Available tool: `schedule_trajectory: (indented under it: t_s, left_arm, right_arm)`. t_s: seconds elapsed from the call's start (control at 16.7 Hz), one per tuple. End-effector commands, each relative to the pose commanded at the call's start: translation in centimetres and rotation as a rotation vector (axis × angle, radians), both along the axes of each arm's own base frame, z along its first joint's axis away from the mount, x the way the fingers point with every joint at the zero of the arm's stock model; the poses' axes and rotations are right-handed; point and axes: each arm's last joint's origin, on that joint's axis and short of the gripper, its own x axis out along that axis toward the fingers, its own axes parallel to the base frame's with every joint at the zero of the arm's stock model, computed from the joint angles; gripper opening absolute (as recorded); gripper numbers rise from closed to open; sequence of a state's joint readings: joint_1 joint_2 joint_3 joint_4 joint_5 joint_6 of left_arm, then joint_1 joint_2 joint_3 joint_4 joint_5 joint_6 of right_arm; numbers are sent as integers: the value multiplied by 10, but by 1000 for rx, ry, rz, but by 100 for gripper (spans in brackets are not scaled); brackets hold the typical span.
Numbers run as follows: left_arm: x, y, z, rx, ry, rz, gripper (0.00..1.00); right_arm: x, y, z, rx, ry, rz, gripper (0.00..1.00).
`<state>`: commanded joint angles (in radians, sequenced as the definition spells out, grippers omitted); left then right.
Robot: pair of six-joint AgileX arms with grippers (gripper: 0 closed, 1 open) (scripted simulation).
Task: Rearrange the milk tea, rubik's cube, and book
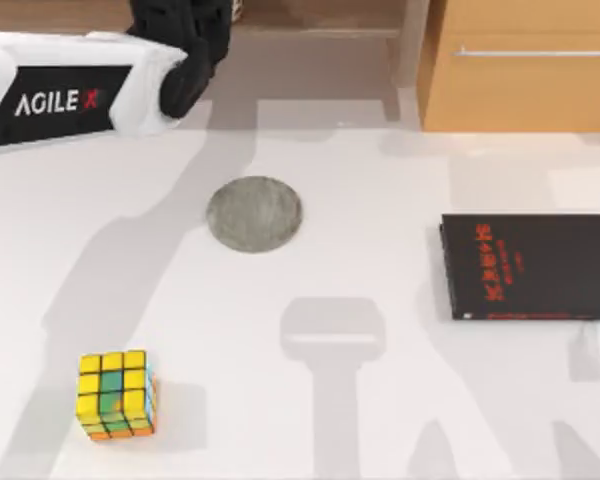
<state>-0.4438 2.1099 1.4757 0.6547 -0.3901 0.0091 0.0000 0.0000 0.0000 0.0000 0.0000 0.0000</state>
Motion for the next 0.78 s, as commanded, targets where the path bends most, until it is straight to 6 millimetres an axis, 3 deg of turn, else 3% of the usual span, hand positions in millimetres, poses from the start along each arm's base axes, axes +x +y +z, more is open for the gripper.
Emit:
schedule_trajectory:
  t_s: [0.6,0.78]
  left_arm:
    - [-60,4,5,4,7,0,0]
    - [-66,3,6,2,3,0,0]
  right_arm:
    - [0,0,0,0,0,0,100]
    - [0,0,0,0,0,0,100]
